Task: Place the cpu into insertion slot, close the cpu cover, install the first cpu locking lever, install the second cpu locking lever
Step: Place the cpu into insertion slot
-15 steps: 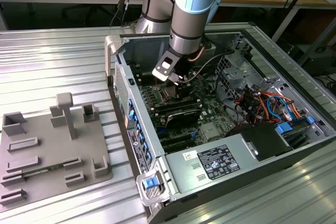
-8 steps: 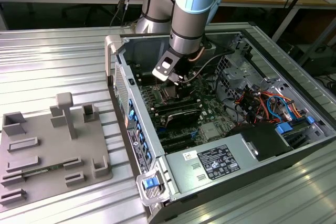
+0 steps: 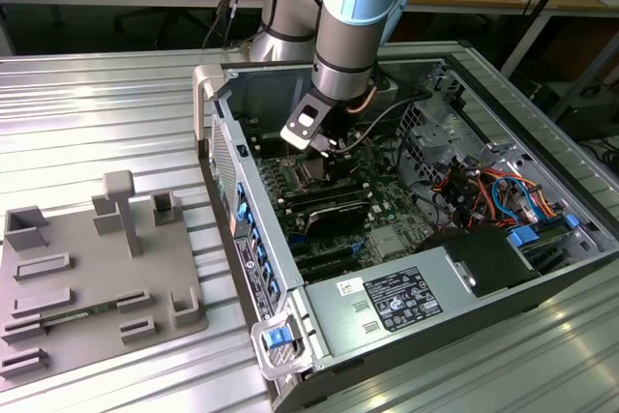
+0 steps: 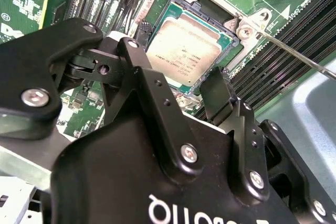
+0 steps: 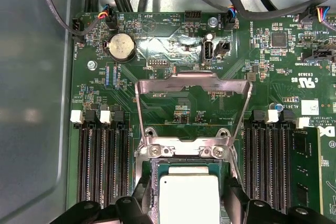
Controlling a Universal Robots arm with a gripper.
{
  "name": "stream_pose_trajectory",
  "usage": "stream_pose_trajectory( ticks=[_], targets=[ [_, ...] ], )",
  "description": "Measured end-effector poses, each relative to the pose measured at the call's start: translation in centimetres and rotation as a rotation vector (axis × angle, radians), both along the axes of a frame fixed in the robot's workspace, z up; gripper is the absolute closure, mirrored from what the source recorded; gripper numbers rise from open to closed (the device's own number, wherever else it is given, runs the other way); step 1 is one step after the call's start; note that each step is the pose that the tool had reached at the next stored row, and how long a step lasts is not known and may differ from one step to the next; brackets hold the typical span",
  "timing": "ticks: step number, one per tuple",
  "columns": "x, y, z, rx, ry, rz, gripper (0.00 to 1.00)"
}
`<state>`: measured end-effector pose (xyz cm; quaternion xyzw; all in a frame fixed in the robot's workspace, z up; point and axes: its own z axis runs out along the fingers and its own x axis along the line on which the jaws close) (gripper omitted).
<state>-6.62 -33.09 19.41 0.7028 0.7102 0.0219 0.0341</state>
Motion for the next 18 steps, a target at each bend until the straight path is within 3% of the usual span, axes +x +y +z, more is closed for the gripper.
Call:
stream_pose_trajectory(
  ticks=[18],
  targets=[
    [0.00, 0.00, -0.03, 0.0000, 0.0000, 0.000, 0.33]
  ],
)
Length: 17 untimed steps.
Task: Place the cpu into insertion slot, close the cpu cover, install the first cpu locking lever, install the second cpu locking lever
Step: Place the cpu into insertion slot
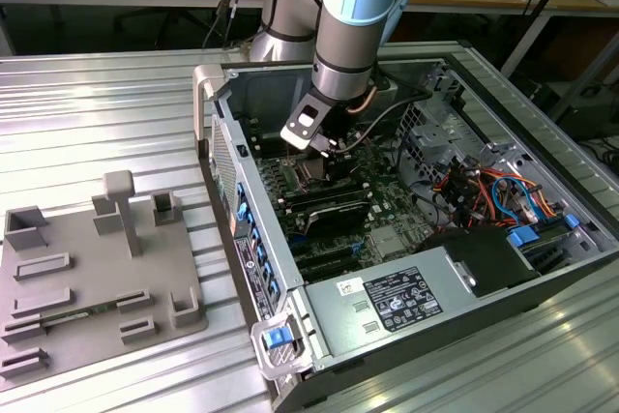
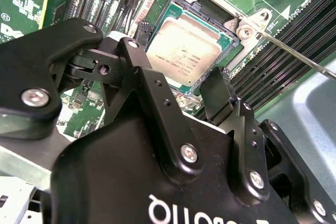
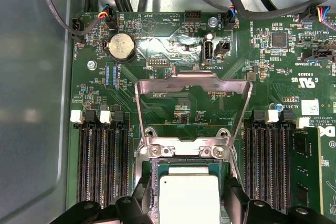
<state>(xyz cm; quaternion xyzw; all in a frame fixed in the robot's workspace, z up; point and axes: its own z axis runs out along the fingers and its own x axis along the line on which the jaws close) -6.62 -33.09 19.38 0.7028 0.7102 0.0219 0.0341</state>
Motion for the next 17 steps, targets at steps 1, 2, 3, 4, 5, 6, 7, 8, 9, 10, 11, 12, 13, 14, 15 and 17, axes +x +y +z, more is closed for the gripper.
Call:
stream_pose_trajectory(
  ticks=[1, 2, 3, 4, 5, 6, 7, 8, 9, 10, 11, 12, 13, 14, 15, 17],
  targets=[
    [0.00, 0.00, 0.00, 0.0000, 0.0000, 0.000, 0.33],
    [0.00, 0.00, -0.01, 0.0000, 0.0000, 0.000, 0.33],
    [0.00, 0.00, -0.01, 0.0000, 0.0000, 0.000, 0.33],
    [0.00, 0.00, -0.02, 0.0000, 0.0000, 0.000, 0.33],
    [0.00, 0.00, -0.02, 0.0000, 0.0000, 0.000, 0.33],
    [0.00, 0.00, -0.02, 0.0000, 0.0000, 0.000, 0.33],
    [0.00, 0.00, -0.02, 0.0000, 0.0000, 0.000, 0.33],
    [0.00, 0.00, -0.02, 0.0000, 0.0000, 0.000, 0.33],
    [0.00, 0.00, -0.03, 0.0000, 0.0000, 0.000, 0.33],
    [0.00, 0.00, -0.04, 0.0000, 0.0000, 0.000, 0.33],
    [0.00, 0.00, -0.04, 0.0000, 0.0000, 0.000, 0.33],
    [0.00, 0.00, -0.04, 0.0000, 0.0000, 0.000, 0.33],
    [0.00, 0.00, -0.04, 0.0000, 0.0000, 0.000, 0.33],
    [0.00, 0.00, -0.04, 0.0000, 0.0000, 0.000, 0.33],
    [0.00, 0.00, -0.04, 0.0000, 0.0000, 0.000, 0.33],
    [0.00, 0.00, -0.05, -0.0001, 0.0000, 0.000, 0.33]
  ],
)
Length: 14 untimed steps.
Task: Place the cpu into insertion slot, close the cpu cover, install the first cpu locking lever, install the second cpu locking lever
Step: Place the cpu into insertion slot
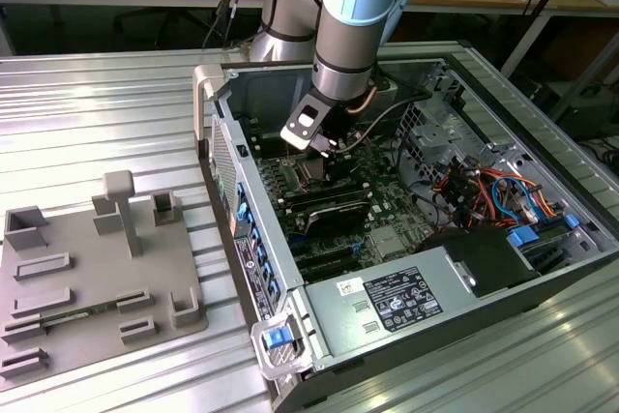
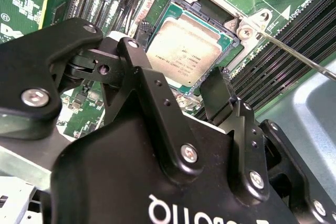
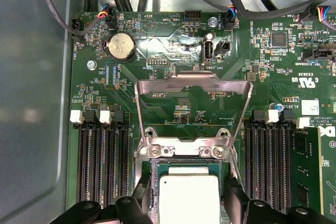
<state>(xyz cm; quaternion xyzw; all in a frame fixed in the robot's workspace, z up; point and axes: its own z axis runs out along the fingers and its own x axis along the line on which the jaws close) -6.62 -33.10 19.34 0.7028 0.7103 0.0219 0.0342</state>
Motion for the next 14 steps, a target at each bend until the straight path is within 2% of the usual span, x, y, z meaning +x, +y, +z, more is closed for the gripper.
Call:
stream_pose_trajectory(
  ticks=[14],
  targets=[
    [0.00, 0.00, -0.03, 0.0000, 0.0000, 0.000, 0.33]
  ],
)
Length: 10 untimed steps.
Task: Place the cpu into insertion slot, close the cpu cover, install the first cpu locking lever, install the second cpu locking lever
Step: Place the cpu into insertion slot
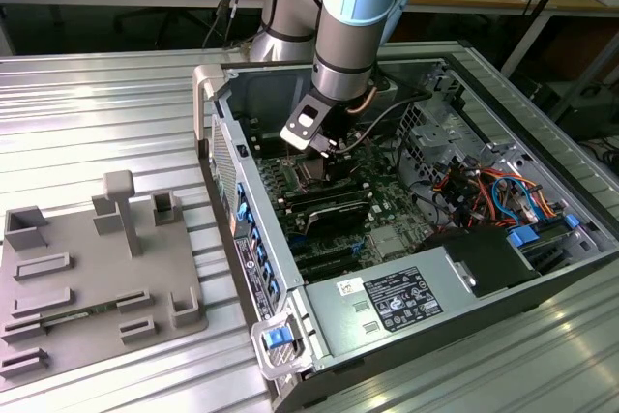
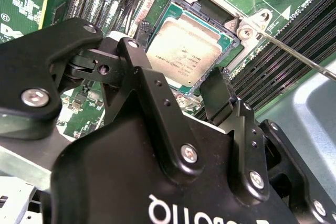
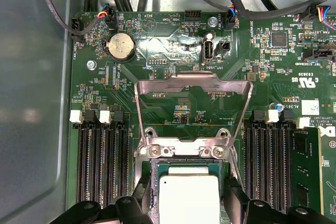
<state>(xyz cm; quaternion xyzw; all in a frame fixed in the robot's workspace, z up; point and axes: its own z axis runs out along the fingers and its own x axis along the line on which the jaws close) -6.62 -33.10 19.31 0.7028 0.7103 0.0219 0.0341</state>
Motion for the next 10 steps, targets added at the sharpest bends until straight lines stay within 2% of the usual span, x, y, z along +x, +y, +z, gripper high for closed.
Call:
stream_pose_trajectory(
  ticks=[4, 10],
  targets=[
    [0.01, 0.01, 0.08, 0.0008, -0.0006, 0.000, 0.33],
    [0.00, 0.00, 0.66, 0.0000, -0.0001, 0.000, 0.33]
  ],
)
